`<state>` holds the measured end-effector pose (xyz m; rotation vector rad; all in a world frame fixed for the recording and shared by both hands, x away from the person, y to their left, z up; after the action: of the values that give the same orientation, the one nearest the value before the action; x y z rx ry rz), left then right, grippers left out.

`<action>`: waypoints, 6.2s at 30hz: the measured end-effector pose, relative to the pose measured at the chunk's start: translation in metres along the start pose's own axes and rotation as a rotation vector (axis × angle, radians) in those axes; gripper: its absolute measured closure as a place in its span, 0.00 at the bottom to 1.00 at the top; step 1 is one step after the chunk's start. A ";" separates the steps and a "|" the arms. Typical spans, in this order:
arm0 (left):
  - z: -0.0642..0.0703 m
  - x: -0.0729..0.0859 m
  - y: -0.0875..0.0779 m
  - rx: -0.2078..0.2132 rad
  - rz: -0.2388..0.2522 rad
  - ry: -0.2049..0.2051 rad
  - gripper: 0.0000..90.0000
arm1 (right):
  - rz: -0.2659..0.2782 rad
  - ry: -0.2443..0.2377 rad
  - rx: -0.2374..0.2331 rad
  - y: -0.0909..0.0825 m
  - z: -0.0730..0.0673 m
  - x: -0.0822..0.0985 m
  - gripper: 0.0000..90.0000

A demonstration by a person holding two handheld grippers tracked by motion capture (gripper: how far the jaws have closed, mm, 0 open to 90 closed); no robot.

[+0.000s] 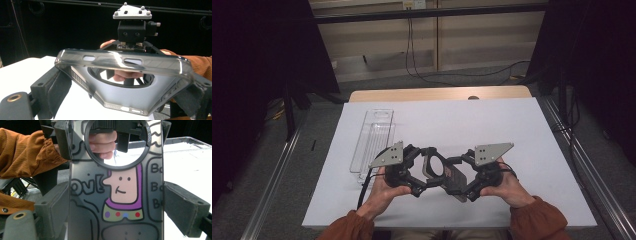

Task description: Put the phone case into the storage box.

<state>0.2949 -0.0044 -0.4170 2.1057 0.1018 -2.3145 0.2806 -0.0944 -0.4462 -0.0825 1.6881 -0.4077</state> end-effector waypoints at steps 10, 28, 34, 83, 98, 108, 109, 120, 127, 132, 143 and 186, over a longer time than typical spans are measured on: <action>-0.001 0.002 0.001 -0.006 -0.013 0.005 0.12 | -0.018 -0.018 0.017 0.000 0.002 0.001 0.13; -0.004 0.001 0.001 -0.042 -0.011 0.008 0.13 | -0.017 -0.011 0.049 0.002 0.005 0.000 0.08; -0.006 0.000 -0.001 -0.047 -0.014 0.011 0.14 | -0.007 -0.008 0.051 0.001 0.004 -0.001 0.07; -0.043 0.000 -0.041 -0.420 -0.015 -0.090 0.14 | 0.141 0.199 0.640 -0.077 0.040 0.034 0.03; -0.049 -0.005 -0.050 -0.511 -0.001 -0.108 0.14 | 0.130 0.221 0.804 -0.113 0.035 0.057 0.02; -0.053 -0.012 -0.061 -0.548 -0.009 -0.105 0.14 | 0.124 0.225 0.856 -0.128 0.032 0.069 0.02; -0.053 -0.013 -0.061 -0.545 0.000 -0.113 0.14 | 0.127 0.227 0.863 -0.130 0.032 0.070 0.02; -0.061 -0.022 -0.077 -0.601 0.000 -0.104 0.14 | 0.121 0.237 0.901 -0.143 0.028 0.080 0.01; -0.069 -0.033 -0.088 -0.642 0.016 -0.097 0.14 | 0.127 0.241 0.911 -0.147 0.030 0.081 0.01; -0.076 -0.043 -0.096 -0.672 0.022 -0.097 0.14 | 0.125 0.245 0.904 -0.145 0.031 0.083 0.01; -0.090 -0.058 -0.120 -0.743 0.016 -0.072 0.14 | 0.126 0.238 0.912 -0.145 0.032 0.083 0.01; -0.183 -0.049 -0.157 -0.987 -0.038 -0.103 0.14 | 0.126 0.241 0.893 -0.144 0.031 0.083 0.01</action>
<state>0.4739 0.1602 -0.3787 1.4563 1.0311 -1.7637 0.2712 -0.2589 -0.4832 0.7472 1.5911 -1.0665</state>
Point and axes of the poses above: each handheld gripper's, and its own axes: y roughly forward along the jaws, x roughly out of its underside, z roughly to its right, the point moved 9 cm from there along y, roughly forward along the jaws
